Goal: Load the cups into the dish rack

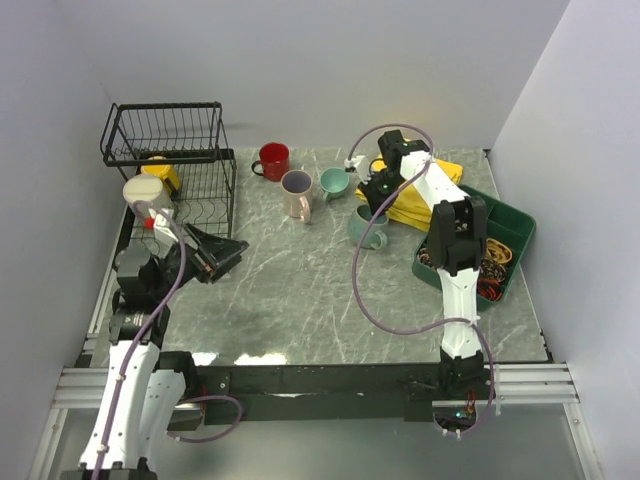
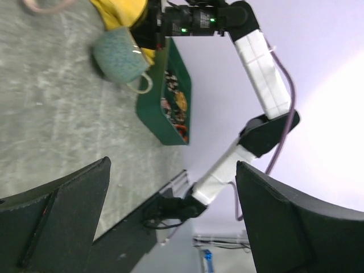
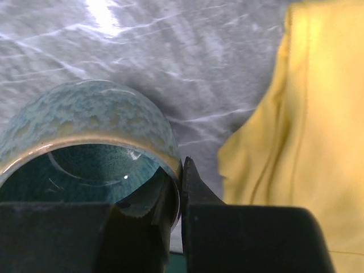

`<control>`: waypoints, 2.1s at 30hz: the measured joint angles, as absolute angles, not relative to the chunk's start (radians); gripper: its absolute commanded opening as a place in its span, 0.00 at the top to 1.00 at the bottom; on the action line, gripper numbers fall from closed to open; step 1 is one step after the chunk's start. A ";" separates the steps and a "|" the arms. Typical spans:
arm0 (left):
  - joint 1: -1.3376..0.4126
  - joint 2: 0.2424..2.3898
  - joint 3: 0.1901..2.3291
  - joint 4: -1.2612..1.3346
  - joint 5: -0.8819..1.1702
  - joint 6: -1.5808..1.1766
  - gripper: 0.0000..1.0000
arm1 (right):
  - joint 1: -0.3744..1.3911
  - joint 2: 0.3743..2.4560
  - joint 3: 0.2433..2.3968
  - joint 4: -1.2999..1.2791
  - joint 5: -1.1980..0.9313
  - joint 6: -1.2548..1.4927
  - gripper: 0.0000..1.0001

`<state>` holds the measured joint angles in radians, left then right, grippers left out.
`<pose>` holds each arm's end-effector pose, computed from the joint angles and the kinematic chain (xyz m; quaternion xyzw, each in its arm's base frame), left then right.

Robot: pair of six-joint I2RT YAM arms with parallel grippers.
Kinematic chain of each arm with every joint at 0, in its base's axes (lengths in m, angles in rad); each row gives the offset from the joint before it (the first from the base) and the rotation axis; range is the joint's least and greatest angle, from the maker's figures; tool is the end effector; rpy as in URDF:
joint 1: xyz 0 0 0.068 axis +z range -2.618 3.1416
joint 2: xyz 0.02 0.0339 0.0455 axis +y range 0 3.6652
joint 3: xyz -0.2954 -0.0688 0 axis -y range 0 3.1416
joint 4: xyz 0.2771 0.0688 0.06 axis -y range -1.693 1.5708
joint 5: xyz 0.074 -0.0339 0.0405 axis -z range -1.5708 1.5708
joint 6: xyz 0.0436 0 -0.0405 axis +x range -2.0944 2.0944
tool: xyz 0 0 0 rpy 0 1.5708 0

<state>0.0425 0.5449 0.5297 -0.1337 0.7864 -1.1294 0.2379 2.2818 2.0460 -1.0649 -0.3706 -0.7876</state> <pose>0.1502 -0.0245 0.3068 -0.1787 0.7214 -0.5602 0.3658 0.5083 0.1395 0.2204 -0.4994 0.8365 0.1398 0.1769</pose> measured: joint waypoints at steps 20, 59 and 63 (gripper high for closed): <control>-0.631 0.962 0.792 0.424 0.543 -1.398 0.04 | 0.240 1.203 1.489 -0.393 -0.551 -0.095 1.00; -0.838 1.393 1.175 0.595 0.586 -1.409 0.62 | 0.255 0.967 1.105 0.224 -0.583 0.345 1.00; -0.836 1.408 1.186 0.602 0.592 -1.388 0.89 | 0.249 0.956 1.100 0.242 -0.551 0.367 1.00</control>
<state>-0.8356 1.4082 1.1862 0.6022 0.5922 -1.3876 0.2493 0.9562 1.1004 0.2417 -0.5514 0.3668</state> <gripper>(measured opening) 0.297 0.129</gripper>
